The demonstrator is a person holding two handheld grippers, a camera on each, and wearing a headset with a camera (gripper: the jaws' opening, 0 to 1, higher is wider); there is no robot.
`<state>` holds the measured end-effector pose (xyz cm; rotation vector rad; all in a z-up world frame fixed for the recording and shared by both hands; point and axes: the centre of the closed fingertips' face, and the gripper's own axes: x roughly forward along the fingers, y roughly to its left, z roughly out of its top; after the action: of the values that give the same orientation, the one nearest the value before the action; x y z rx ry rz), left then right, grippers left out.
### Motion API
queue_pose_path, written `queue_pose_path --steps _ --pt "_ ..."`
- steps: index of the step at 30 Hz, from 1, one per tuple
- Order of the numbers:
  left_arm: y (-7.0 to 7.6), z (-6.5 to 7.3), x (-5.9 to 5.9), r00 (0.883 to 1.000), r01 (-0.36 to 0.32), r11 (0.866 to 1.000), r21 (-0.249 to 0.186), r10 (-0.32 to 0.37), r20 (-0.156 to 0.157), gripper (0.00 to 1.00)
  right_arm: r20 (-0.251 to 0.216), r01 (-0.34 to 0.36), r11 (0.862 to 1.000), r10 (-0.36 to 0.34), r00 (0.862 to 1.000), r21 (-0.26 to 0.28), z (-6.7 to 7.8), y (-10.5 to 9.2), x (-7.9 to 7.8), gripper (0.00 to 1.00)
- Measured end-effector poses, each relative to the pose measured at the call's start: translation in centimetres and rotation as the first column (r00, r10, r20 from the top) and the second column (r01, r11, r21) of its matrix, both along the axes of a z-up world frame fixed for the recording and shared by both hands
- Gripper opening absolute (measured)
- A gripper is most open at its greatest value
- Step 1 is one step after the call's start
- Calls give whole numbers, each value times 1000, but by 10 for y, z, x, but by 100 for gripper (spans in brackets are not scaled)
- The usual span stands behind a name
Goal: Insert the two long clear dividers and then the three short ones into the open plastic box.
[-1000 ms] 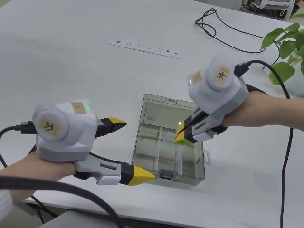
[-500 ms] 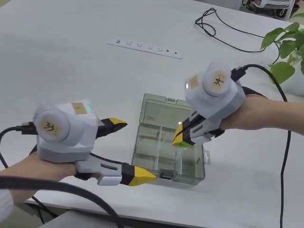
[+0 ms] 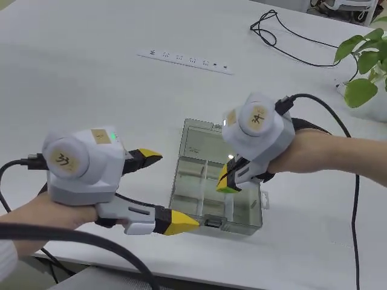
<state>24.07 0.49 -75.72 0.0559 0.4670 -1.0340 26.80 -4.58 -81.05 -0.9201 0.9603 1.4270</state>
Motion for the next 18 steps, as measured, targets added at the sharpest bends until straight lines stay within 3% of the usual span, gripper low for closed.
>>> queue_pose_path --steps 18 --pt "-1 -1 0 1000 6 1000 -2 -6 3 88 18 3 998 -2 1000 -66 -20 1 1 1"
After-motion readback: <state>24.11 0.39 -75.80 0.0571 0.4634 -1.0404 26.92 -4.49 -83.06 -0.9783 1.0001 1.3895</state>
